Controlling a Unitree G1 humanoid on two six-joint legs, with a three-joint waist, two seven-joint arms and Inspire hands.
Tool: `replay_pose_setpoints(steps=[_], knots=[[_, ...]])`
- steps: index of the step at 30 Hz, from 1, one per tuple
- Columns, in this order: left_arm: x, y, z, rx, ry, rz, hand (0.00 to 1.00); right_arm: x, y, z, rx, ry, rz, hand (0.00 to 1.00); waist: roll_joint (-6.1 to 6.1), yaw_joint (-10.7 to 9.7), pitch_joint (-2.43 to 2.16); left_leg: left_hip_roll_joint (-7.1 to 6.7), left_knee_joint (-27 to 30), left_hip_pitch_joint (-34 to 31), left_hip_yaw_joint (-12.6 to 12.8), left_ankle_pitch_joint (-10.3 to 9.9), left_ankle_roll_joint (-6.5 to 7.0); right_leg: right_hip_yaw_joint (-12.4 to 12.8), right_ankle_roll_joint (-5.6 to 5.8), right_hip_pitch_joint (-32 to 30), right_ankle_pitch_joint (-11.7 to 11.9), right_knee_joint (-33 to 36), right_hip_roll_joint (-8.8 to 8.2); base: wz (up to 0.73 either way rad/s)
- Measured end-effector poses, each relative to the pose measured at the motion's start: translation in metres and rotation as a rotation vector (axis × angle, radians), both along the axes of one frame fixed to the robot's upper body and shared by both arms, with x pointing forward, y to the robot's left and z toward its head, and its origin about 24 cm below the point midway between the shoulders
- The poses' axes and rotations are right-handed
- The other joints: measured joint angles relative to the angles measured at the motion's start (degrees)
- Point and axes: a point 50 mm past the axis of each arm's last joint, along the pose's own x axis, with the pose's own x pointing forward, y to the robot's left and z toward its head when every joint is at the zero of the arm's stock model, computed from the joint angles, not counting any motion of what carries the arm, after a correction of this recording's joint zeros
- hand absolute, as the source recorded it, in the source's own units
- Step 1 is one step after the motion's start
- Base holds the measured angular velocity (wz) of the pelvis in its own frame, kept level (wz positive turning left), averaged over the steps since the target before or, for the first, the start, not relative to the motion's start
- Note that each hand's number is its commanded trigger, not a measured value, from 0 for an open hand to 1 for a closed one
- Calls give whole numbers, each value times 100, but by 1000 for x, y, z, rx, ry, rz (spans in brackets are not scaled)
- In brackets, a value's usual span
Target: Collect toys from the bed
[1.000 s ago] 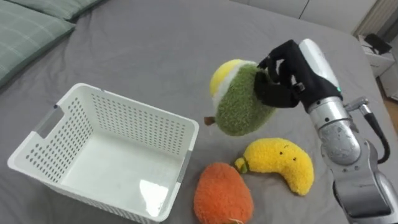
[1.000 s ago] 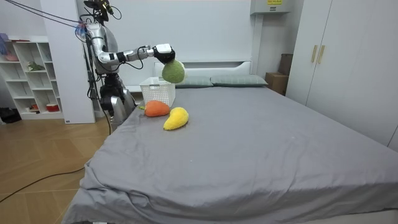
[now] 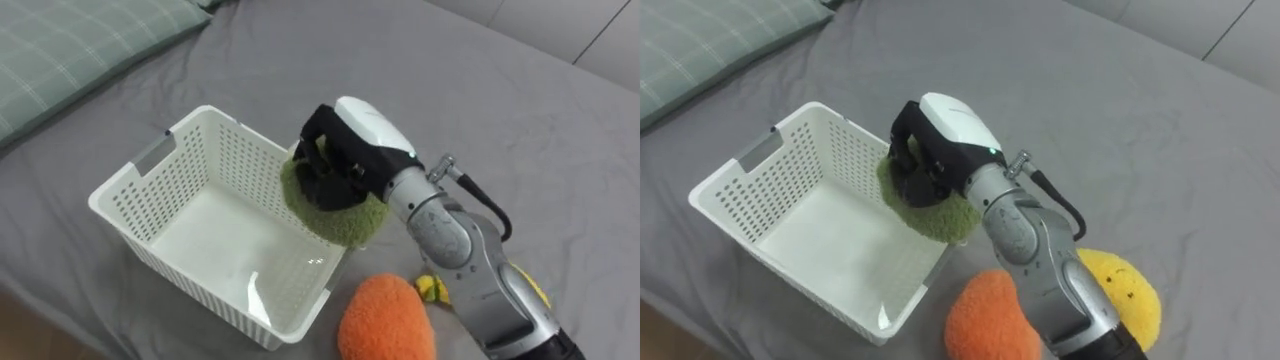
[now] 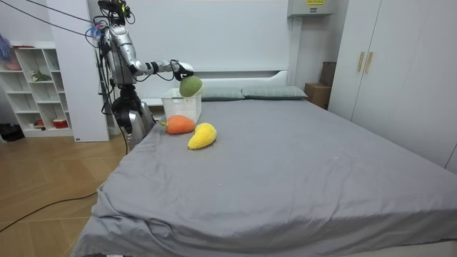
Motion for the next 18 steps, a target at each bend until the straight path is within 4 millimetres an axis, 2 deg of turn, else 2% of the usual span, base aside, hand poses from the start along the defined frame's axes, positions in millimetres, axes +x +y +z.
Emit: replay_pose_setpoints(steps=[9,16,18], knots=[[0,-3,-1,-5,13,-29,0,-1,8,-4,4,18,19,100,70,2,52,-11,-9,1,-64,-1,0,-93,1,42,0,-8,-8,2],[1,-6,-2,-7,16,-49,0,-1,10,-4,0,14,22,100,73,-2,53,-50,12,-26,-95,-1,0,-137,1,38,0,-8,-11,2],[1,-6,-2,-7,16,-52,0,-2,12,-4,8,15,26,100,79,2,49,-54,26,-39,-118,-1,0,-219,1,38,0,-8,-19,5]])
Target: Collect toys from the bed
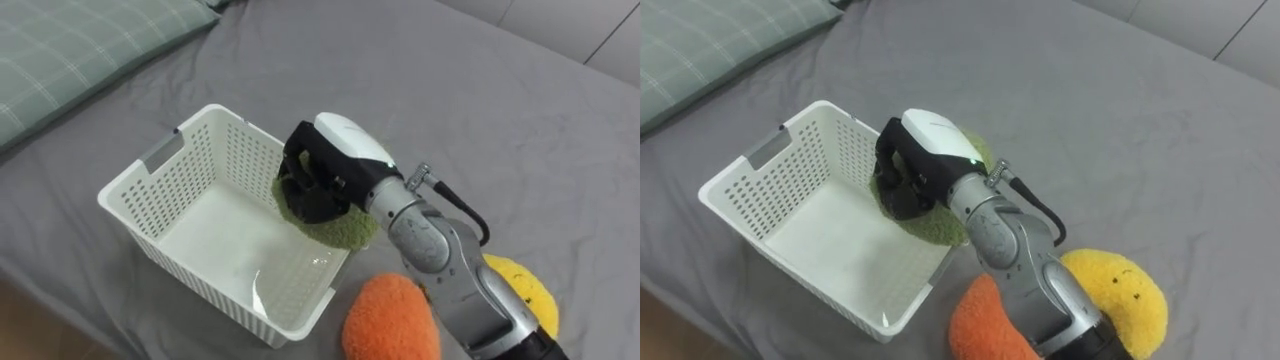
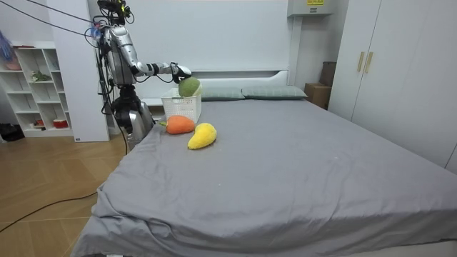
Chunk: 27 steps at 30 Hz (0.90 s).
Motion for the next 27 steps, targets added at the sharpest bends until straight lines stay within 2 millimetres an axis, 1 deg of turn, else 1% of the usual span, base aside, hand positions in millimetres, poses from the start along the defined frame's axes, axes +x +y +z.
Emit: replay_pose_setpoints(steps=[7,9,12,13,14,15,16,21,27], knots=[[1,0,0,4,-5,-1,0,-2,4,-1,1,5,18,100,16,100,-8,-11,5,9,-4,2,3,-57,0,13,0,0,-14,0],[1,1,1,7,-6,0,0,-5,9,-3,6,12,38,100,15,141,-9,-13,6,0,-17,3,4,-63,0,12,0,0,-15,0],[2,1,1,8,-9,-1,0,-9,17,-4,10,20,68,100,16,145,-9,-18,44,-46,-49,3,4,-102,0,4,0,-1,-18,7],[3,0,1,8,-10,-2,0,-10,18,-5,8,22,74,74,16,145,-8,-20,54,-55,-56,3,4,-115,0,2,0,-2,-20,9],[3,0,1,9,-10,-3,0,-11,21,-6,3,27,87,44,18,145,-7,-24,62,-66,-70,3,4,-135,0,2,0,-2,-23,7],[2,1,1,9,-9,-2,0,-13,23,-7,2,30,99,30,19,151,-7,-25,66,-72,-78,3,4,-144,1,3,0,-2,-24,5],[2,1,1,9,-8,-2,0,-14,25,-7,4,31,103,0,19,152,-7,-26,69,-73,-82,3,4,-145,1,5,0,-1,-24,4],[2,1,1,10,-6,-3,0,-17,33,-6,21,37,127,0,26,162,-11,-30,95,-79,-106,3,5,-165,1,21,0,4,-26,2],[-4,0,-2,18,30,-8,0,-16,33,-10,14,53,123,0,62,165,-15,-30,99,-71,-108,3,5,-162,1,32,1,5,-26,0]])
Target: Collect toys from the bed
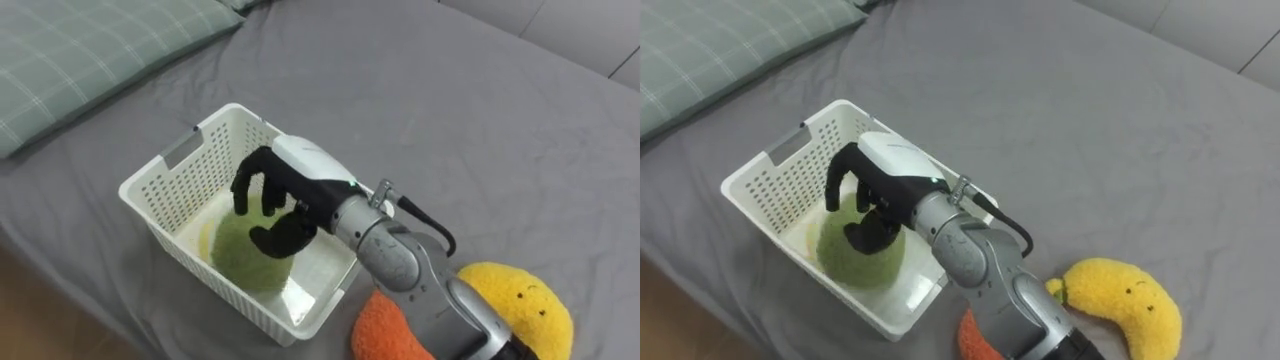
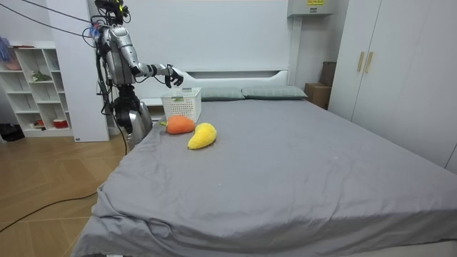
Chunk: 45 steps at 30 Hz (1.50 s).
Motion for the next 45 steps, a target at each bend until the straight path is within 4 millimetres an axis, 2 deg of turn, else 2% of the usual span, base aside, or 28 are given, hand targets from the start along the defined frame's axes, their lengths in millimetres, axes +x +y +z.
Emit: replay_pose_setpoints(steps=[7,15,25,32,36,42,45], knots=[[0,0,0,3,6,1,0,0,-1,-1,-10,1,1,0,15,-2,-6,-2,-6,-4,-6,0,0,-13,0,-7,0,-2,-1,0],[1,1,0,4,1,11,0,1,-6,-2,3,19,-6,0,-52,-48,-55,-7,2,-3,-21,0,1,-31,1,-6,1,-3,-8,0],[0,5,1,-1,-5,50,0,9,-24,-1,-16,-12,-73,0,-79,-120,-73,4,3,1,-8,4,7,-23,3,2,2,0,-21,0],[-7,5,0,-6,4,76,0,25,-56,14,50,-81,-215,0,-35,-417,-42,3,-39,111,12,20,34,31,33,93,18,-4,-35,-1],[-17,5,-2,1,22,83,0,31,-77,19,116,-94,-307,0,-32,-583,-40,5,-70,180,125,20,35,163,39,98,27,3,-20,-12],[-21,8,-1,13,16,111,0,34,-109,22,129,-109,-407,0,-46,-854,-52,17,-102,239,253,19,38,303,44,89,34,9,-11,-10],[-22,7,-1,20,5,133,0,32,-128,17,117,-107,-479,0,-52,-912,-58,39,-105,302,302,23,44,336,51,99,42,11,-16,-11]])
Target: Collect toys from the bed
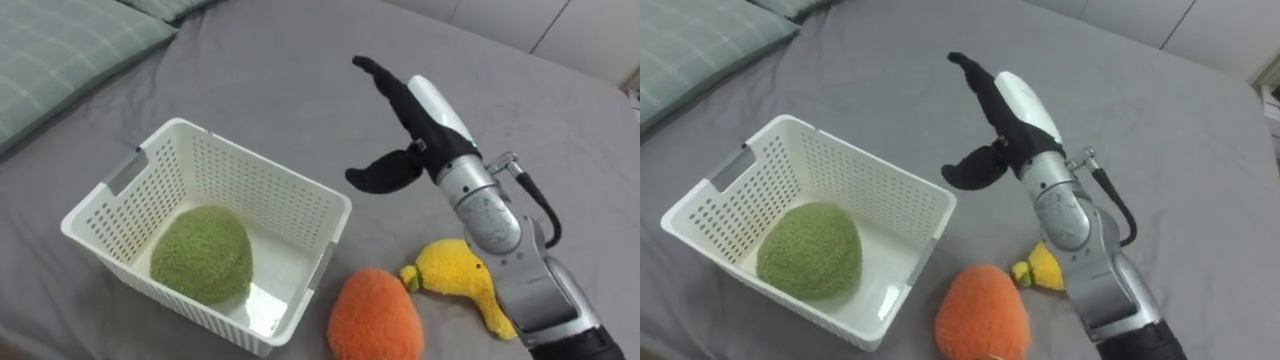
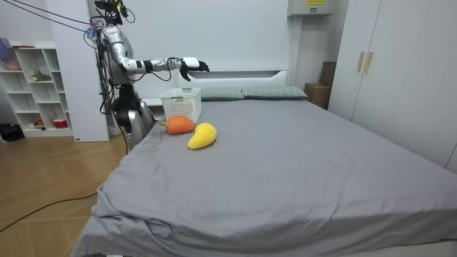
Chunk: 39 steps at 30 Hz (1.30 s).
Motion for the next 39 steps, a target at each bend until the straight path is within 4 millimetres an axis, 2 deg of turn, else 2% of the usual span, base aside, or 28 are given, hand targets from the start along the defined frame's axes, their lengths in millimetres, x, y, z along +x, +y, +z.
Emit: replay_pose_setpoints(steps=[4,6,11,13,15,18,21,22,23,28,31,35,39], knots=[[-6,-1,-1,9,8,8,0,2,-16,-13,33,40,-79,0,6,-155,-2,19,-7,40,109,-4,5,113,0,15,10,0,18,-12],[-7,-1,-1,12,10,9,0,3,-28,-26,48,86,-145,0,4,-229,-5,30,-14,54,124,-7,8,129,-5,15,22,1,24,-7],[-14,1,-1,17,27,24,0,3,-48,-41,43,148,-232,0,9,-245,-16,44,-20,76,131,-7,7,140,-13,13,29,5,37,-3],[-15,1,-1,19,32,26,0,2,-52,-46,34,165,-249,0,-5,-241,-38,46,-20,80,132,-7,7,138,-14,12,30,4,39,0],[-19,1,-2,20,46,31,0,1,-57,-55,25,198,-273,0,13,-255,-33,46,-19,70,128,-7,6,128,-14,11,30,4,38,0],[-17,4,-1,25,44,26,0,-3,-66,-72,9,253,-331,0,-2,-251,-42,47,4,-7,115,-7,7,102,-15,-30,31,5,31,7],[-12,7,1,30,32,8,0,-4,-72,-80,9,282,-368,0,-28,-240,-61,51,32,-164,123,-10,8,94,-24,-170,38,45,26,1],[-10,8,2,32,28,5,0,-3,-72,-81,9,286,-374,0,-26,-231,-59,52,49,-204,125,-10,9,97,-25,-212,38,65,24,0],[-7,8,3,34,21,-3,0,-2,-74,-84,13,297,-389,0,-12,-227,-32,52,64,-240,132,-10,9,94,-25,-252,38,94,19,0],[12,13,8,46,-43,-19,0,-1,-82,-92,9,320,-448,0,-33,-197,-35,56,158,-586,114,-9,10,77,-40,-549,59,106,22,1],[20,13,10,45,-73,-18,0,1,-88,-99,-11,342,-487,0,-18,-200,-23,57,197,-765,107,-3,15,17,-43,-707,82,99,21,2],[27,12,10,37,-108,11,0,1,-96,-106,-41,378,-528,0,-25,-100,-3,54,208,-989,121,24,22,-1,-46,-949,87,99,8,0],[32,11,10,9,-144,81,0,7,-100,-105,-51,391,-543,0,-29,-85,58,52,211,-1166,117,34,24,-36,-47,-1129,88,83,1,2]])
